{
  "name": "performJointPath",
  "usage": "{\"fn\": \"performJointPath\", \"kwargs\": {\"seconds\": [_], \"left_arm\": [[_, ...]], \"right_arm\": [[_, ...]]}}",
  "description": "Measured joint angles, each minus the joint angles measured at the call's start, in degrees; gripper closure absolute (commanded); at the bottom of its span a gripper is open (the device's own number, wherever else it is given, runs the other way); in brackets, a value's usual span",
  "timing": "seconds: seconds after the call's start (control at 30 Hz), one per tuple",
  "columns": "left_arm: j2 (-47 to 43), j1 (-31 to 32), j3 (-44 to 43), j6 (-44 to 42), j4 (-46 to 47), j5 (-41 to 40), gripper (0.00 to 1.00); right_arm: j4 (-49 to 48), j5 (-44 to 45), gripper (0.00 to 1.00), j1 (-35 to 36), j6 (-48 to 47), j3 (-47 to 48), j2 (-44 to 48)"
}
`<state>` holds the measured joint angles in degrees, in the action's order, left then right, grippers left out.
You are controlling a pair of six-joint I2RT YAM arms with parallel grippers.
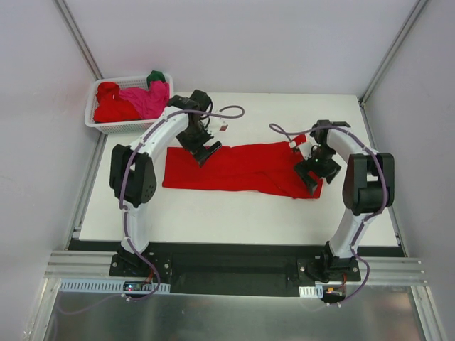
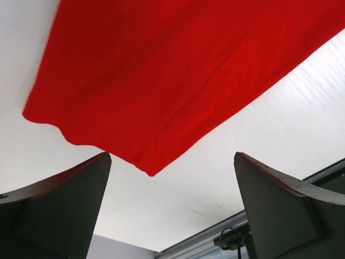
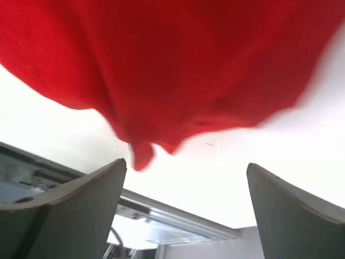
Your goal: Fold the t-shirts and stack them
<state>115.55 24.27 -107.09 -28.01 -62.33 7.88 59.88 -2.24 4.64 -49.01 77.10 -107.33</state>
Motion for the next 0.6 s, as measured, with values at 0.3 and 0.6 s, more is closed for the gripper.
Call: {"fn": "performJointPath", "kwargs": {"seconds": [0.3,0.6], "left_arm": [[-1.2,-2.8,2.1,1.0,0.6,-2.6,0.01],[2.4,-2.1,-3.0,-1.9,3.1,-2.6,0.01]], "right_arm": [[0.6,1.0,0.04,-1.6,0.2,17.8,1.6],[1.0,-3.2,0.04,0.4,0.6,19.5,-2.0]]}}
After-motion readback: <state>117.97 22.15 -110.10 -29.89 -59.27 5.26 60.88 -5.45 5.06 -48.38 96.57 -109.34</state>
